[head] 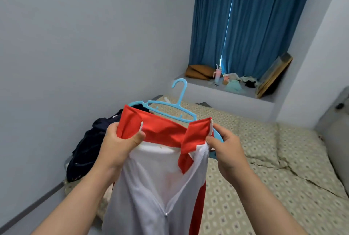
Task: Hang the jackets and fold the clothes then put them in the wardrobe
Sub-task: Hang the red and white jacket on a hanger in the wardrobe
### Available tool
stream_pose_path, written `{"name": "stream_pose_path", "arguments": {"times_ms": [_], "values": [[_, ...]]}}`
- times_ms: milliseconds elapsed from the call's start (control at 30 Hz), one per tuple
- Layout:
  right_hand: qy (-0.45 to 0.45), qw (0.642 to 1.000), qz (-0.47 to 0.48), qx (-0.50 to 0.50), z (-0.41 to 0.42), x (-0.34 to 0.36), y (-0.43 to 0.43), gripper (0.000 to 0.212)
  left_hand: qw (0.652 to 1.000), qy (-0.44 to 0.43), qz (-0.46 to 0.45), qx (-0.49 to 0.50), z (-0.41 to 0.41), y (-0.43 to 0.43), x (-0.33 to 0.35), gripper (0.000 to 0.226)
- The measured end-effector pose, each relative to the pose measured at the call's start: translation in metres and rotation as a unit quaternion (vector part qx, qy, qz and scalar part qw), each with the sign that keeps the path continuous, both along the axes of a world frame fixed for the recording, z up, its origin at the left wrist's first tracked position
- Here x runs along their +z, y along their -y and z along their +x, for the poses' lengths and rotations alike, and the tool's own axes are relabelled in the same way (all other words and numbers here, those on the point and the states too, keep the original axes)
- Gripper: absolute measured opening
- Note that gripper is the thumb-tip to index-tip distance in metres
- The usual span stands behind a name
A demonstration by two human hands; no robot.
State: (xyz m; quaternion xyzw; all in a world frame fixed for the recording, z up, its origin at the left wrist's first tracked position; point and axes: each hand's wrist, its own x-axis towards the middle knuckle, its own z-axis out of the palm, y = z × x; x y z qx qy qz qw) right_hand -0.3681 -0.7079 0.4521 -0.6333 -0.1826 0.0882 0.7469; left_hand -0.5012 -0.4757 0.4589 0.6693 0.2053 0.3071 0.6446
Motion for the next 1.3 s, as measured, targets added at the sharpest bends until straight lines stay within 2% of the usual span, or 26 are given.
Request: {"name": "stream_pose_path", "arguments": {"times_ms": [67,100,167,200,333,433,500,633,733,800,867,1000,1100,1167,1233,1300], "values": [[0.005,1.000,-0.004,-0.008,0.028,0.002,0.008,0.055,0.995,-0.065,0.077,0.016,0.032,0.006,-0.008,0.070],[0.004,1.000,-0.004,-0.013,0.041,0.003,0.011,0.055,0.991,-0.086,0.096,0.018,0.048,0.008,-0.010,0.063],[-0.001,1.000,-0.001,-0.027,0.063,0.005,0.018,0.054,0.992,-0.088,0.096,-0.002,0.081,0.010,-0.011,0.034],[-0.010,0.999,0.007,-0.036,0.074,0.006,0.022,0.054,0.994,-0.079,0.073,-0.024,0.095,0.010,-0.011,0.021],[-0.103,0.988,0.107,-0.050,0.116,0.020,0.051,0.056,0.992,-0.048,-0.106,-0.044,0.139,0.000,-0.005,0.009],[-0.144,0.974,0.174,-0.031,0.143,0.037,0.080,0.057,0.977,-0.058,-0.202,-0.038,0.172,-0.016,-0.002,0.017],[-0.139,0.975,0.175,-0.013,0.155,0.047,0.095,0.058,0.968,-0.080,-0.231,-0.045,0.195,-0.022,0.005,0.022],[-0.093,0.993,0.076,0.011,0.172,0.068,0.112,0.065,0.944,-0.069,-0.301,-0.113,0.237,-0.021,0.030,0.030],[-0.077,0.996,0.036,-0.016,0.184,0.084,0.121,0.065,0.937,-0.048,-0.309,-0.159,0.255,-0.033,0.050,0.040],[-0.059,0.996,0.025,-0.057,0.193,0.093,0.126,0.064,0.931,-0.053,-0.288,-0.217,0.264,-0.043,0.064,0.052],[-0.049,0.994,0.025,-0.096,0.200,0.101,0.131,0.063,0.934,-0.081,-0.236,-0.257,0.275,-0.052,0.075,0.050],[-0.009,0.990,-0.045,-0.132,0.209,0.115,0.129,0.056,0.952,-0.116,-0.150,-0.239,0.303,-0.070,0.091,0.030],[0.046,0.981,-0.112,-0.152,0.209,0.125,0.117,0.044,0.958,-0.122,-0.093,-0.241,0.321,-0.073,0.096,0.027],[0.091,0.970,-0.164,-0.158,0.207,0.128,0.103,0.047,0.959,-0.112,-0.065,-0.251,0.330,-0.065,0.102,0.026],[0.121,0.962,-0.181,-0.162,0.205,0.128,0.085,0.051,0.958,-0.104,-0.023,-0.267,0.336,-0.052,0.108,0.027],[0.126,0.965,-0.159,-0.166,0.202,0.130,0.071,0.047,0.949,-0.103,0.061,-0.293,0.339,-0.038,0.111,0.028]]}}
